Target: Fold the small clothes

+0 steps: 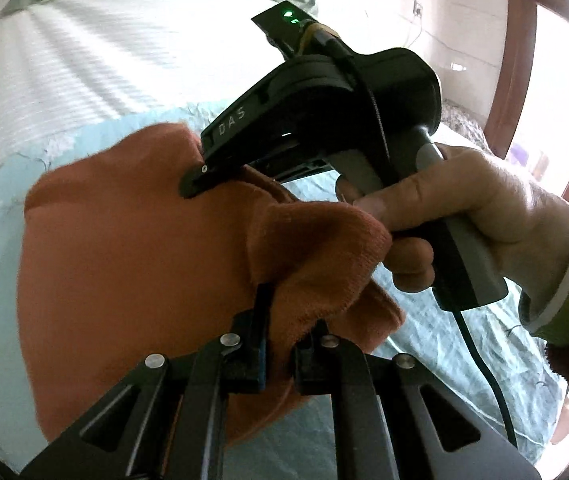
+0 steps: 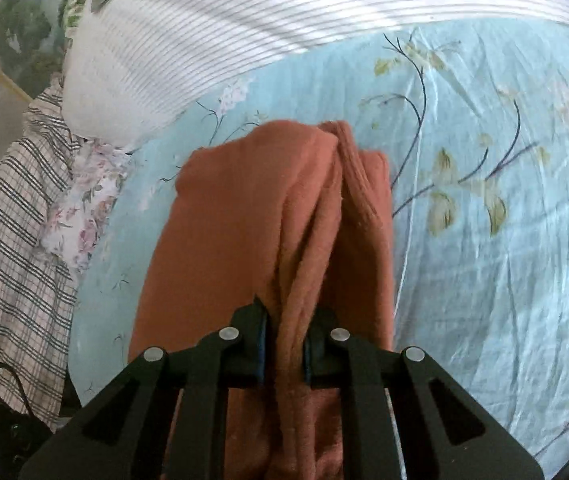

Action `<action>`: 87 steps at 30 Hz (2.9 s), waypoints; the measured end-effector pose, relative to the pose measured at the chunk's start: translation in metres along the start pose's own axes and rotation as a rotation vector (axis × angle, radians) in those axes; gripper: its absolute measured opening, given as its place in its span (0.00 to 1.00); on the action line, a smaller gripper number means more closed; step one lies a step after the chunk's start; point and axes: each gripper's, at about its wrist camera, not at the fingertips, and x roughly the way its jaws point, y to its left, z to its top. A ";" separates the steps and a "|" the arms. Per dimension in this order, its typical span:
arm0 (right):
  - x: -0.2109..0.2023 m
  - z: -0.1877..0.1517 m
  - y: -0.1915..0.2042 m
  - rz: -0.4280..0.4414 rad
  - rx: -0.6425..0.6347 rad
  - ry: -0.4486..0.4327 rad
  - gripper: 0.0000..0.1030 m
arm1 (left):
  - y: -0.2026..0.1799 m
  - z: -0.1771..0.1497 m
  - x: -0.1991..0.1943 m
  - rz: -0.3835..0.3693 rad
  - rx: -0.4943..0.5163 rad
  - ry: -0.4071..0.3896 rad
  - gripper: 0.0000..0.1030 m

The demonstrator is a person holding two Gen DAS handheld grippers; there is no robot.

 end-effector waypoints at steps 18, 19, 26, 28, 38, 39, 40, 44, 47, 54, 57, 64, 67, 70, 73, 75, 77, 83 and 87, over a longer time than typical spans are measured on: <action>-0.042 -0.026 -0.004 -0.136 -0.010 -0.114 0.64 | 0.079 -0.015 -0.063 0.009 -0.234 -0.029 0.81; -0.045 -0.029 -0.003 -0.128 -0.012 -0.120 0.69 | 0.092 -0.017 -0.068 0.017 -0.266 -0.030 0.81; -0.031 -0.038 -0.015 -0.081 0.054 -0.068 0.69 | 0.187 -0.027 -0.049 -0.070 -0.530 0.027 0.83; -0.026 -0.036 -0.019 -0.063 0.072 -0.053 0.69 | 0.203 -0.031 -0.035 -0.121 -0.594 0.047 0.83; -0.002 -0.028 -0.022 -0.006 0.126 0.005 0.53 | 0.226 -0.014 0.026 -0.219 -0.653 0.112 0.66; 0.001 -0.028 -0.022 -0.010 0.131 0.015 0.48 | 0.225 -0.011 0.032 -0.203 -0.635 0.127 0.57; 0.004 -0.030 -0.019 -0.015 0.136 0.025 0.39 | 0.223 -0.010 0.035 -0.194 -0.626 0.132 0.52; 0.000 -0.036 -0.005 0.006 0.150 0.001 0.29 | 0.225 -0.010 0.021 -0.212 -0.622 0.088 0.28; -0.001 -0.044 0.018 0.061 0.145 -0.013 0.28 | 0.219 -0.013 -0.015 -0.188 -0.589 0.044 0.27; 0.039 -0.081 0.092 0.213 0.091 0.038 0.28 | 0.231 -0.055 -0.117 -0.079 -0.546 0.016 0.26; 0.058 -0.092 0.116 0.265 0.074 0.063 0.28 | 0.237 -0.076 -0.151 -0.033 -0.543 0.009 0.26; 0.089 -0.102 0.140 0.230 0.037 0.100 0.28 | 0.259 -0.122 -0.162 0.013 -0.609 0.025 0.27; 0.091 -0.104 0.135 0.220 0.043 0.105 0.28 | 0.264 -0.137 -0.153 0.018 -0.646 0.038 0.29; 0.091 -0.105 0.133 0.202 0.037 0.109 0.28 | 0.265 -0.143 -0.148 0.030 -0.645 0.038 0.32; 0.093 -0.106 0.133 0.193 0.046 0.106 0.33 | 0.264 -0.144 -0.144 0.056 -0.637 0.054 0.43; 0.091 -0.108 0.132 0.185 0.055 0.106 0.36 | 0.267 -0.148 -0.144 0.089 -0.641 0.072 0.57; 0.087 -0.108 0.133 0.164 0.055 0.105 0.40 | 0.267 -0.149 -0.148 0.091 -0.650 0.072 0.59; 0.038 -0.097 0.143 0.053 0.002 -0.022 0.43 | 0.266 -0.152 -0.186 0.166 -0.639 0.025 0.64; 0.031 -0.084 0.160 0.083 -0.054 -0.046 0.43 | 0.259 -0.147 -0.212 0.181 -0.590 -0.040 0.60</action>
